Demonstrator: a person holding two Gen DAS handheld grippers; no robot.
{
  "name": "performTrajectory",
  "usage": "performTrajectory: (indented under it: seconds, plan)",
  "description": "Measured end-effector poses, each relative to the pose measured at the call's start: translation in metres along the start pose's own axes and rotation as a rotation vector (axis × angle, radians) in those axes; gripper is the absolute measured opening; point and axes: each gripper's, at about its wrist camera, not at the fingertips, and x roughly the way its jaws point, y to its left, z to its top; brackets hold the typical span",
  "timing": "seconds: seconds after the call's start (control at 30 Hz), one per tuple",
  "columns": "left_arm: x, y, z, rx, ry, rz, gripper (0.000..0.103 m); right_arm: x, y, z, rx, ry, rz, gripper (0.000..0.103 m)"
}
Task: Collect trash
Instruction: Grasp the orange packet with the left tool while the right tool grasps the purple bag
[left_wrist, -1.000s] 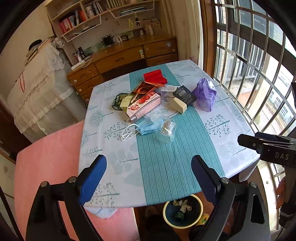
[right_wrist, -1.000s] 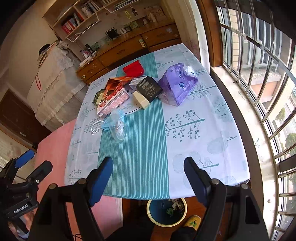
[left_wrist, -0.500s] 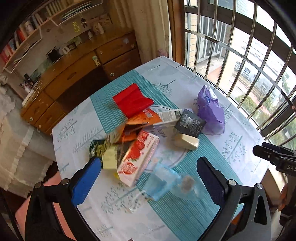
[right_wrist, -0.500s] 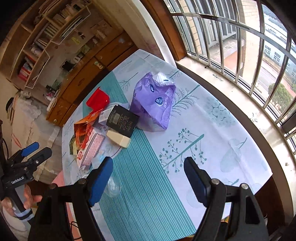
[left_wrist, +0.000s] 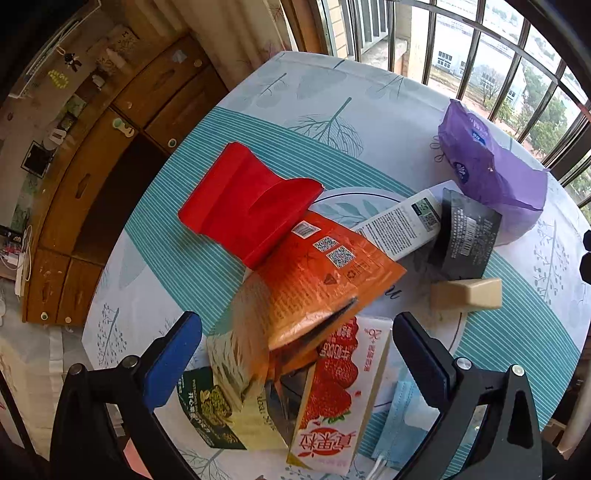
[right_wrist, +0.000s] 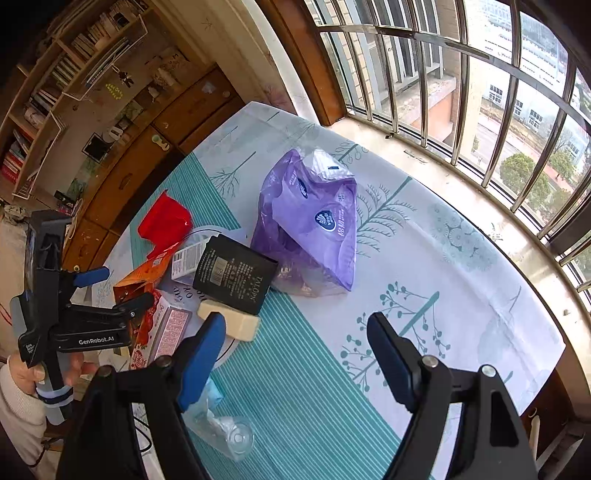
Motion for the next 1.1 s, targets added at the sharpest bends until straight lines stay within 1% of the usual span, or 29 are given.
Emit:
performTrajectory:
  seconds: [0.07, 0.17, 0.23, 0.27, 0.3, 0.43, 0.53, 0.6, 0.63, 0.7, 0.77, 0.8, 0.83, 0.87, 0.9, 0.93, 1.03, 1.07, 1.1]
  plan:
    - [0.010, 0.003, 0.005, -0.019, 0.013, 0.000, 0.102, 0.006, 0.004, 0.009, -0.003, 0.000, -0.006, 0.079]
    - [0.021, 0.012, 0.010, -0.070, 0.035, -0.024, 0.102, 0.015, 0.011, 0.025, -0.013, -0.002, -0.004, 0.079]
    - [0.028, 0.018, 0.013, -0.104, 0.054, -0.030, 0.102, 0.023, 0.014, 0.038, -0.009, -0.013, 0.000, 0.087]
    - [0.031, 0.020, 0.014, -0.119, 0.061, -0.039, 0.101, 0.028, 0.014, 0.044, -0.003, -0.015, 0.000, 0.094]
    - [0.034, 0.023, 0.014, -0.132, 0.070, -0.049, 0.100, 0.034, 0.015, 0.050, 0.003, -0.013, -0.005, 0.096]
    - [0.045, 0.026, 0.018, -0.144, 0.104, -0.079, 0.096, 0.054, 0.017, 0.073, 0.024, -0.016, -0.040, 0.096]
    - [0.050, 0.025, 0.019, -0.147, 0.116, -0.092, 0.091, 0.073, 0.016, 0.085, 0.027, 0.002, -0.093, 0.096]
    - [0.053, 0.027, 0.020, -0.157, 0.130, -0.113, 0.078, 0.086, 0.014, 0.090, 0.029, 0.027, -0.134, 0.096]
    - [0.054, 0.028, 0.021, -0.165, 0.135, -0.125, 0.075, 0.093, 0.013, 0.092, 0.031, 0.045, -0.159, 0.096]
    - [0.056, 0.032, 0.021, -0.181, 0.145, -0.144, 0.062, 0.105, 0.009, 0.092, 0.038, 0.084, -0.202, 0.096]
    - [0.057, 0.038, 0.019, -0.198, 0.142, -0.162, 0.058, 0.115, 0.005, 0.089, 0.049, 0.123, -0.225, 0.096]
    - [0.056, 0.041, 0.018, -0.205, 0.138, -0.172, 0.051, 0.120, 0.003, 0.087, 0.053, 0.141, -0.239, 0.096]
    - [0.056, 0.043, 0.017, -0.209, 0.138, -0.184, 0.048, 0.124, 0.002, 0.084, 0.056, 0.160, -0.248, 0.097]
    - [0.055, 0.045, 0.016, -0.211, 0.138, -0.195, 0.047, 0.123, 0.004, 0.083, 0.034, 0.143, -0.260, 0.096]
    - [0.054, 0.046, 0.015, -0.212, 0.134, -0.204, 0.040, 0.125, 0.006, 0.080, 0.014, 0.148, -0.272, 0.096]
    - [0.053, 0.047, 0.014, -0.211, 0.129, -0.210, 0.035, 0.125, 0.010, 0.079, -0.015, 0.145, -0.290, 0.095]
    - [0.047, 0.048, 0.011, -0.205, 0.110, -0.212, 0.023, 0.124, 0.014, 0.074, -0.059, 0.139, -0.335, 0.087]
    - [0.044, 0.048, 0.010, -0.200, 0.100, -0.211, 0.018, 0.122, 0.014, 0.073, -0.062, 0.134, -0.347, 0.080]
    - [0.041, 0.048, 0.010, -0.197, 0.095, -0.218, 0.016, 0.120, 0.014, 0.073, -0.061, 0.129, -0.357, 0.074]
